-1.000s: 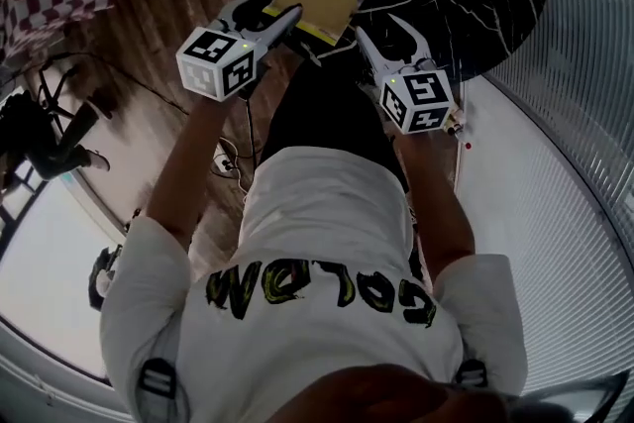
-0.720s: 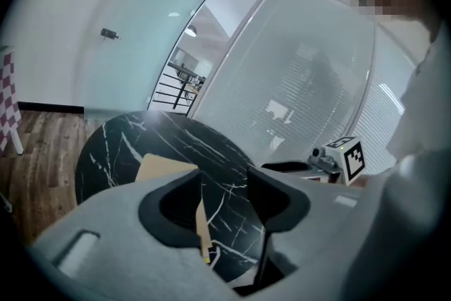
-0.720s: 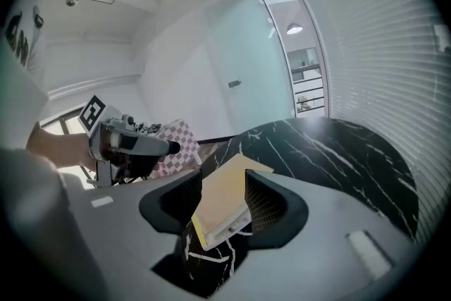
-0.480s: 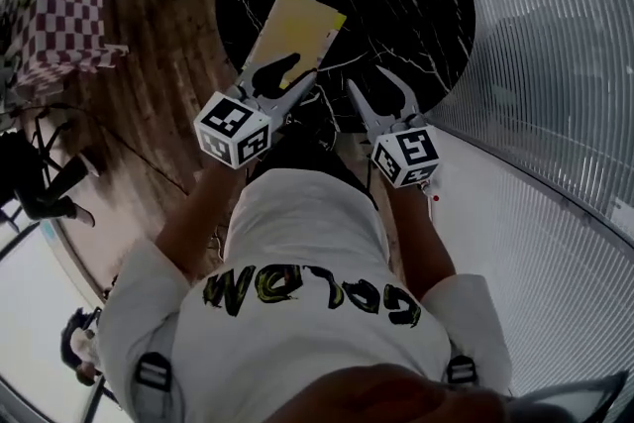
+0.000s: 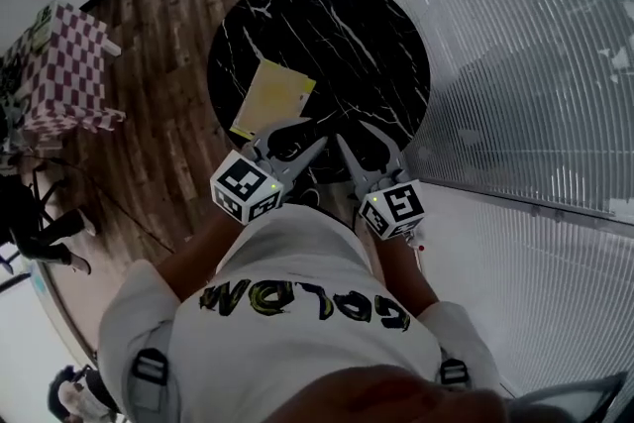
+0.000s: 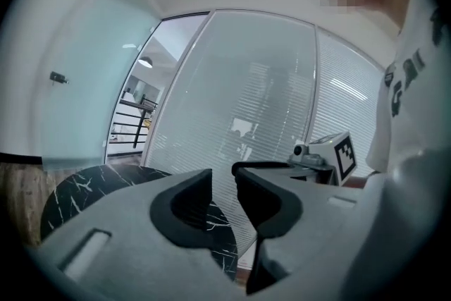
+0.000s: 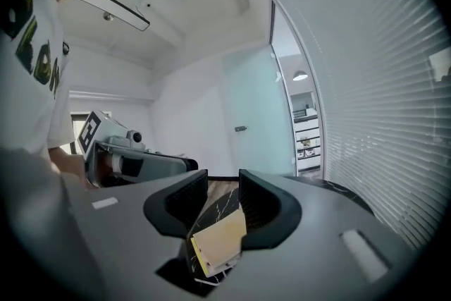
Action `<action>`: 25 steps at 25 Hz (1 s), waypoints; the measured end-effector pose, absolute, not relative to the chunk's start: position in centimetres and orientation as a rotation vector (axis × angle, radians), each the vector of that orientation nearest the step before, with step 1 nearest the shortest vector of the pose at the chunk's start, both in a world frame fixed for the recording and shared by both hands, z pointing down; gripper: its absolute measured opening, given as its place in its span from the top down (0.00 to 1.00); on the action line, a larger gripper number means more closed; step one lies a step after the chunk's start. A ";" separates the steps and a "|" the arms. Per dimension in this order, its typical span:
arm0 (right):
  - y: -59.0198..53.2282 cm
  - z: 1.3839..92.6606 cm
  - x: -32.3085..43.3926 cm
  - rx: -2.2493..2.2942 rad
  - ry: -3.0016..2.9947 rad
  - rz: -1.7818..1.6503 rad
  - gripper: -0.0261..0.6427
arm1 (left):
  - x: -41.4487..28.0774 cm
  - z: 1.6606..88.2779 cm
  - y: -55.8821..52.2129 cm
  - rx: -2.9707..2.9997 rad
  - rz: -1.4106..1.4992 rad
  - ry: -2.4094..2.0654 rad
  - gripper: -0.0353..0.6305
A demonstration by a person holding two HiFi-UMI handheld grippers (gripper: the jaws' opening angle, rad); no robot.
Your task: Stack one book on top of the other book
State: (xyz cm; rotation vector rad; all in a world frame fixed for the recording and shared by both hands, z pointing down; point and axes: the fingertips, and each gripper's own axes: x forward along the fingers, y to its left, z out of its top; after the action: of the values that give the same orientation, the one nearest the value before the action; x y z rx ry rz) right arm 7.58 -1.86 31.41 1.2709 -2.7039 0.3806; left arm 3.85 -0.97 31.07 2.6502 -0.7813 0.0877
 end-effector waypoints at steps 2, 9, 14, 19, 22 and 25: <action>-1.4 30.3 7.9 1.283 -2.722 0.348 0.76 | 4.6 30.3 -0.3 2.677 0.081 -0.766 0.79; 1.0 27.7 9.2 1.354 -2.759 0.274 0.87 | 6.1 27.1 1.2 2.786 -0.030 -0.790 0.94; 1.6 27.0 10.2 1.428 -2.765 0.255 0.96 | 7.0 27.1 1.3 2.770 -0.029 -0.774 0.94; 1.1 26.8 11.1 1.443 -2.770 0.220 0.96 | 7.4 27.6 0.8 2.766 -0.018 -0.789 0.94; 1.1 26.4 11.3 1.451 -2.772 0.219 0.96 | 7.3 27.6 0.8 2.759 -0.020 -0.796 0.94; 1.4 26.2 11.1 1.451 -2.770 0.216 0.96 | 6.9 27.5 1.0 2.748 -0.031 -0.799 0.94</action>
State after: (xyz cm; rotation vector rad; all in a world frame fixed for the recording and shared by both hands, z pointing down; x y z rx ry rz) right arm 11.10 1.42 26.18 1.4513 -2.7699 0.2155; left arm 6.89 1.03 27.55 2.7475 -0.7993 -0.0306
